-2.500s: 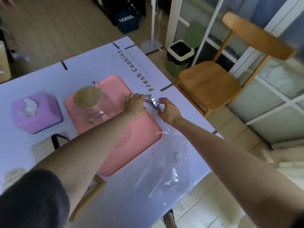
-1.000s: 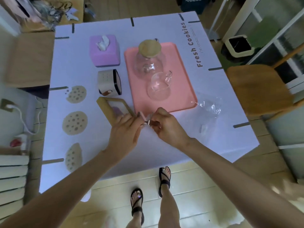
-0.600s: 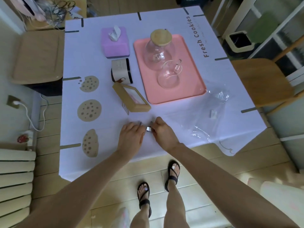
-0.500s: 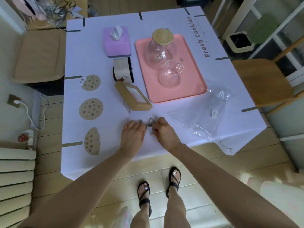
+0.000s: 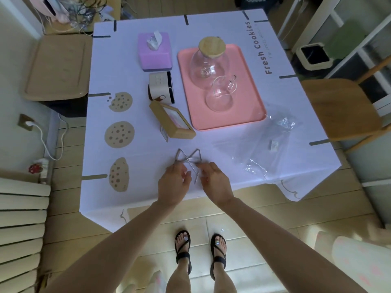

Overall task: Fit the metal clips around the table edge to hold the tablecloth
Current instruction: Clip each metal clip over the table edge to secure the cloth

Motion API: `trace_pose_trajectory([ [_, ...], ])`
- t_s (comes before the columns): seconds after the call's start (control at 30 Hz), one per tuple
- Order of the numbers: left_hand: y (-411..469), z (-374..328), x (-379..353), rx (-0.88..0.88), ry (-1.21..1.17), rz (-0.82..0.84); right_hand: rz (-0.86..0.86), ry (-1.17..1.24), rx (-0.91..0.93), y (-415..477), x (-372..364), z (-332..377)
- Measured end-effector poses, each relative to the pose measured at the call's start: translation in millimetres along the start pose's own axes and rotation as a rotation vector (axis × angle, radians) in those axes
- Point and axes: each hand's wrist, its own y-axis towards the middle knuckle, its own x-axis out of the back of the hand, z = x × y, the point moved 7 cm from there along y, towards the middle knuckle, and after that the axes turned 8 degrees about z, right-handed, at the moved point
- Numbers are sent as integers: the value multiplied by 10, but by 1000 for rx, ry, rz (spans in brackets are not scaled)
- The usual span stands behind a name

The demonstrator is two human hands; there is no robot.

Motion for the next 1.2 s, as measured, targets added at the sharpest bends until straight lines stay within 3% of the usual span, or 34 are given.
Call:
trace_pose_trajectory([
  [0.13, 20, -53, -249, 34, -86, 131, 34, -18, -29, 5, -51, -24],
  [0.33, -152, -263, -370, -153, -52, 174, -48, 75, -67, -163, 52, -180],
  [0.53, -168, -299, -282, -78, -361, 227, -160, 140, -13, -392, 123, -313],
  [0.67, -105, -331, -305, -6, -555, 464, -102, 59, 129, -583, 84, -406],
  [0.73, -73, -356, -343, 9, -599, 509, -83, 167, 144, -649, 66, -460],
  [0.83, 13, -366, -312, -81, -290, 293, -91, 359, 40, -684, 53, -582],
  [0.93, -73, -418, -338, -305, 68, 107, -85, 537, -68, -721, 60, -662],
  [1.03, -174, -321, -500, -419, 309, 85, -50, 724, -164, -729, 57, -691],
  [1.1, -195, -204, -584, -388, 396, 125, -46, 687, -201, -703, 59, -703],
  [1.2, -143, -172, -611, -377, 438, 162, -76, 407, -106, -643, 107, -636],
])
